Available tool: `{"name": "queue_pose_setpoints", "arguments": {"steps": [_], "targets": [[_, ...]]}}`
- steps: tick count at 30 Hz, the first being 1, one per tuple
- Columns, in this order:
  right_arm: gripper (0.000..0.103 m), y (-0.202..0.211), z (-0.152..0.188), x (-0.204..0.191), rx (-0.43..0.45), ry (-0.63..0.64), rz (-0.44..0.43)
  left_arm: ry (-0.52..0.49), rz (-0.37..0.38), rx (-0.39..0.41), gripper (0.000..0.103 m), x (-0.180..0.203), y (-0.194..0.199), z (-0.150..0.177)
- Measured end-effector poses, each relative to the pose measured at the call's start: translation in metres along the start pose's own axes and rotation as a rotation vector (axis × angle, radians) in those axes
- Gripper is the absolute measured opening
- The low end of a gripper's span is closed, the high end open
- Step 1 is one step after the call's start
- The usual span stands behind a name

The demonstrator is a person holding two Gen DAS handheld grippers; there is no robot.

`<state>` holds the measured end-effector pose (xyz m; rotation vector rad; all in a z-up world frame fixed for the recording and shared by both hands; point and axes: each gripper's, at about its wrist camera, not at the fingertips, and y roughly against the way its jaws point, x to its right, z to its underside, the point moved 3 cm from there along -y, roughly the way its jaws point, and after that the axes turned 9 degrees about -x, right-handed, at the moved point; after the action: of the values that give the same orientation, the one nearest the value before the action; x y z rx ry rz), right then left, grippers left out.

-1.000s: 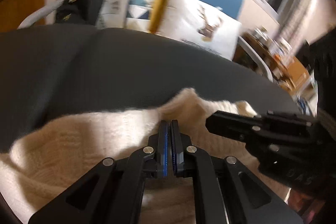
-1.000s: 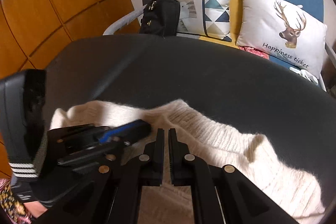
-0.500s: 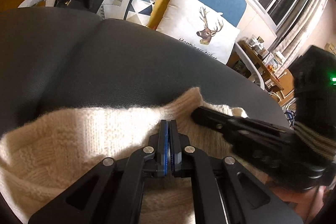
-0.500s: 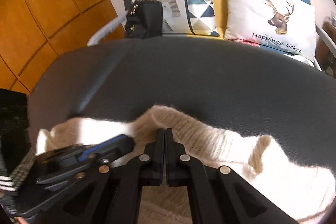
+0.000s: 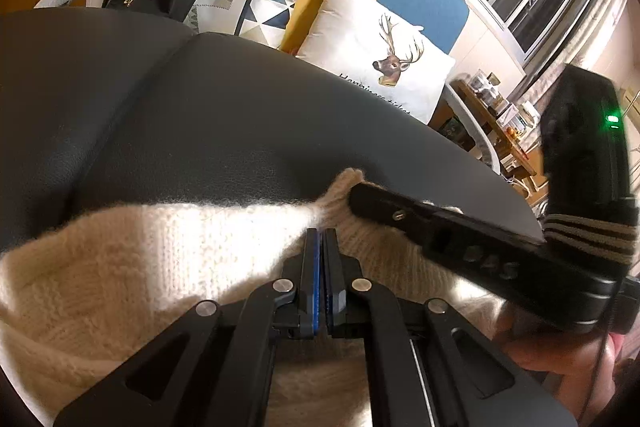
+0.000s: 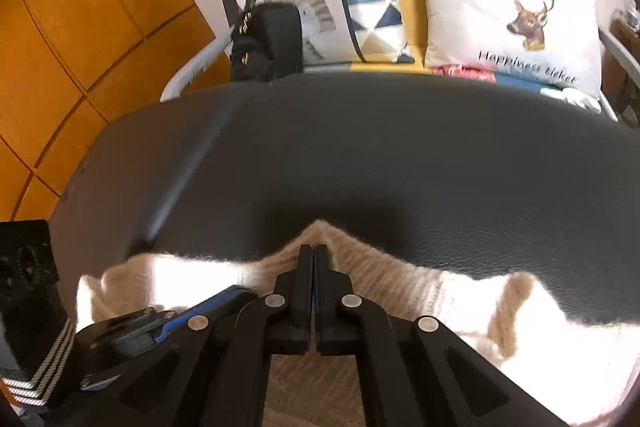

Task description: Fold clothes

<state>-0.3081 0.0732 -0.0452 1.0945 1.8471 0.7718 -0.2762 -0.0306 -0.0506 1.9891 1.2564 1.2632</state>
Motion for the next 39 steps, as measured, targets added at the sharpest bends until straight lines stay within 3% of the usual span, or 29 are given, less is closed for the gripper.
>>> {"name": "queue_pose_setpoints", "arguments": {"steps": [3, 6, 13, 16, 19, 23, 26, 28, 29, 31, 33, 36, 39], "targets": [[0.004, 0.017, 0.004, 0.006, 0.038, -0.032, -0.075, 0.001, 0.000, 0.001, 0.002, 0.000, 0.000, 0.000], [0.004, 0.015, 0.009, -0.003, -0.005, 0.005, -0.121, 0.002, 0.001, 0.001, 0.002, 0.000, 0.000, 0.000], [0.000, -0.008, 0.011, -0.001, -0.039, 0.000, -0.005, 0.004, 0.008, -0.001, 0.002, -0.001, 0.000, 0.000], [0.000, -0.001, 0.012, -0.003, -0.008, 0.001, 0.051, 0.007, 0.013, -0.001, 0.002, -0.001, 0.001, -0.001], [0.005, 0.017, 0.015, -0.004, 0.041, -0.015, -0.025, 0.008, 0.013, 0.001, 0.002, -0.001, 0.000, 0.000], [0.005, 0.014, 0.024, -0.011, -0.019, 0.016, -0.102, 0.008, 0.012, 0.002, 0.002, 0.000, 0.001, 0.000], [0.000, 0.001, 0.026, -0.007, -0.056, 0.022, -0.034, 0.008, 0.011, 0.001, 0.002, 0.000, 0.000, 0.000], [0.000, 0.012, 0.023, 0.002, 0.014, -0.033, -0.026, 0.008, 0.012, 0.001, 0.002, 0.000, 0.001, 0.000], [0.005, 0.017, 0.022, 0.007, 0.048, -0.061, -0.022, 0.009, 0.013, 0.001, 0.002, 0.000, 0.001, 0.000], [0.005, 0.041, 0.022, 0.017, 0.135, -0.104, -0.080, 0.009, 0.015, 0.001, 0.002, -0.001, 0.001, 0.000], [0.005, 0.059, 0.027, 0.026, 0.160, -0.114, -0.052, 0.010, 0.018, 0.000, 0.002, -0.001, 0.002, 0.000], [0.005, 0.078, 0.045, 0.046, 0.151, -0.141, 0.027, 0.002, 0.003, -0.002, 0.002, 0.001, 0.002, -0.001], [0.005, 0.077, 0.068, 0.069, 0.084, -0.193, 0.071, -0.020, -0.037, -0.008, 0.002, 0.007, 0.002, -0.001]]}}
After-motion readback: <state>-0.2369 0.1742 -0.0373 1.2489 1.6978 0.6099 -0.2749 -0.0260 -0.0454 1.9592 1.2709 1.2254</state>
